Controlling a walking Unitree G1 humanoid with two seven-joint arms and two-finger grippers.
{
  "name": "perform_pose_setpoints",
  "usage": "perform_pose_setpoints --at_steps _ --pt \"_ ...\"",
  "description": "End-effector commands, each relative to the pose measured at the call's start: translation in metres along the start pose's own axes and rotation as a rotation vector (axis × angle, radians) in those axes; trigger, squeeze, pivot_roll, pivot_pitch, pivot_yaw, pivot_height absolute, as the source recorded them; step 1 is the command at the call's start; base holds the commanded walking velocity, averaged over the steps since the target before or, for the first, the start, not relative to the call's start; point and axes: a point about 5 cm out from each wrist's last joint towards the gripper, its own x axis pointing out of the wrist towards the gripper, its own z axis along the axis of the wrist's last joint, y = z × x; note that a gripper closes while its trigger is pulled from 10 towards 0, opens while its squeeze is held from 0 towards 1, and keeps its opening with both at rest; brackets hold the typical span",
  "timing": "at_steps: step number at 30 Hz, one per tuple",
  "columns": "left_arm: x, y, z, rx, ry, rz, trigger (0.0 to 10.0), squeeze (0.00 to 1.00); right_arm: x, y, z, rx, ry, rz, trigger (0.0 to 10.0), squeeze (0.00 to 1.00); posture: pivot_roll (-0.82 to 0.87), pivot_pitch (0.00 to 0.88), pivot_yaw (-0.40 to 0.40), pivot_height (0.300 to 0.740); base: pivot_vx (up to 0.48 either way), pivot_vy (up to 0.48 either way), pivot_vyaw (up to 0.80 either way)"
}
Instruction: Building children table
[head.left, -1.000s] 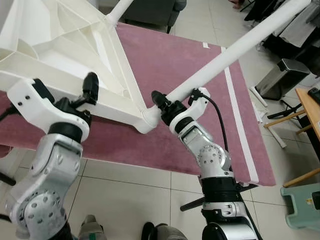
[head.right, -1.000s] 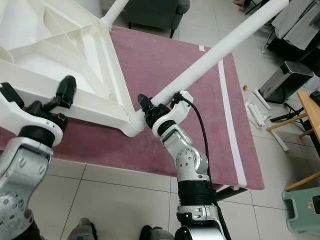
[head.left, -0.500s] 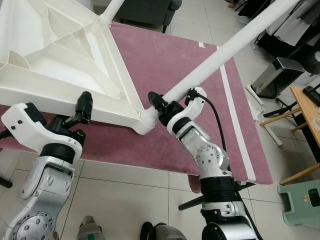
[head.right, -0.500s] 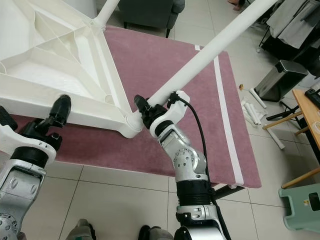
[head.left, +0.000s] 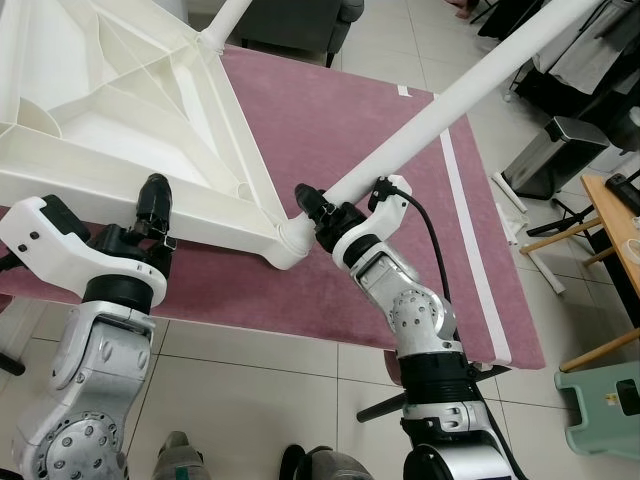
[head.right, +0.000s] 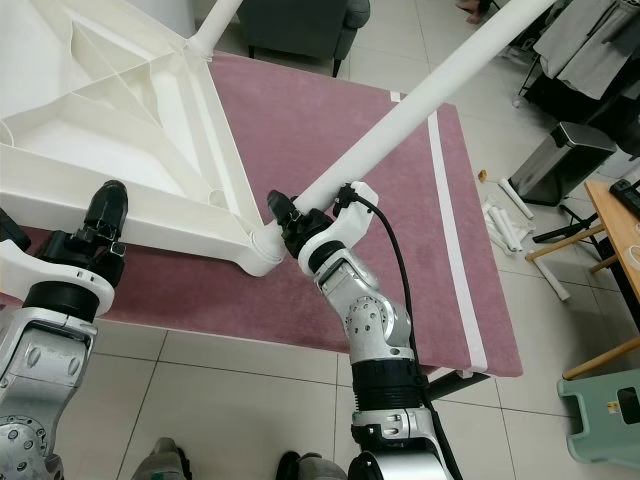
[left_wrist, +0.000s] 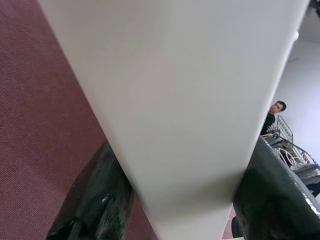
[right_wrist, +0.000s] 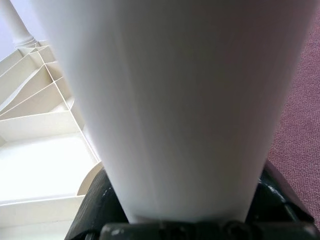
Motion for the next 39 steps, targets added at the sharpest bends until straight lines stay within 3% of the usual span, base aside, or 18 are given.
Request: perform_pose_setpoints --at_steps 1,2,3,6,7,13,14,22,23,26,36,38,39 --pt "0.002 0.0 -0.004 -0.051 -0.017 0.036 0.0 0.0 0.008 0.024 -0.032 0.172 0.113 0.076 0.0 0.0 0.27 0.14 -0.126 0.74 0.0 0.0 0.0" --pt "0.003 -0.001 -0.004 -0.045 -0.022 0.036 0.0 0.0 0.008 0.024 -0.032 0.17 0.114 0.079 0.0 0.0 0.27 0.139 -0.127 0.74 0.0 0.0 0.0" --pt "0.003 -0.001 -0.003 -0.032 -0.03 0.03 0.0 0.0 0.008 0.025 -0.032 0.165 0.116 0.085 1.9 0.0 0.27 0.138 -0.128 0.74 0.0 0.0 0.0" --pt "0.004 -0.002 -0.001 -0.02 -0.038 0.025 0.0 0.0 0.008 0.027 -0.031 0.159 0.118 0.094 1.9 0.0 0.27 0.137 -0.128 0.74 0.0 0.0 0.0" --pt "0.005 -0.003 0.001 -0.001 -0.05 0.016 0.0 0.0 0.008 0.03 -0.031 0.143 0.123 0.114 10.0 0.0 0.27 0.137 -0.128 0.74 0.0 0.0 0.0" --pt "0.012 -0.006 0.01 0.093 -0.091 -0.009 0.0 0.0 0.006 0.041 -0.029 0.102 0.134 0.192 10.0 0.0 0.26 0.13 -0.126 0.74 0.0 0.0 0.0" --pt "0.013 -0.007 0.011 0.113 -0.098 -0.016 0.0 0.0 0.005 0.042 -0.028 0.099 0.133 0.201 10.0 1.0 0.26 0.129 -0.125 0.74 0.0 0.0 0.0" --pt "0.015 -0.011 0.011 0.166 -0.092 -0.048 0.0 0.0 0.001 0.047 -0.027 0.114 0.134 0.26 10.0 1.0 0.26 0.129 -0.119 0.74 0.0 0.0 0.0" --pt "0.016 -0.012 0.011 0.19 -0.09 -0.051 0.0 0.0 -0.003 0.051 -0.026 0.122 0.144 0.309 10.0 0.0 0.26 0.129 -0.117 0.74 0.0 0.0 0.0" --pt "0.018 -0.013 0.013 0.231 -0.1 -0.06 0.0 0.0 -0.014 0.054 -0.026 0.13 0.178 0.395 10.0 0.0 0.26 0.129 -0.117 0.74 0.0 0.0 0.0" --pt "0.022 -0.015 0.02 0.278 -0.132 -0.076 0.0 0.0 -0.027 0.051 -0.025 0.112 0.222 0.45 10.0 0.0 0.26 0.129 -0.117 0.74 0.0 0.0 0.0" --pt "0.026 -0.015 0.027 0.348 -0.152 -0.082 0.0 0.0 -0.04 0.048 -0.022 0.066 0.262 0.507 10.0 0.0 0.25 0.13 -0.114 0.74 0.0 0.0 0.0" --pt "0.031 -0.014 0.032 0.435 -0.164 -0.09 0.0 0.0 -0.05 0.037 -0.024 0.016 0.313 0.509 10.0 0.0 0.25 0.135 -0.108 0.74 0.0 0.0 0.0"
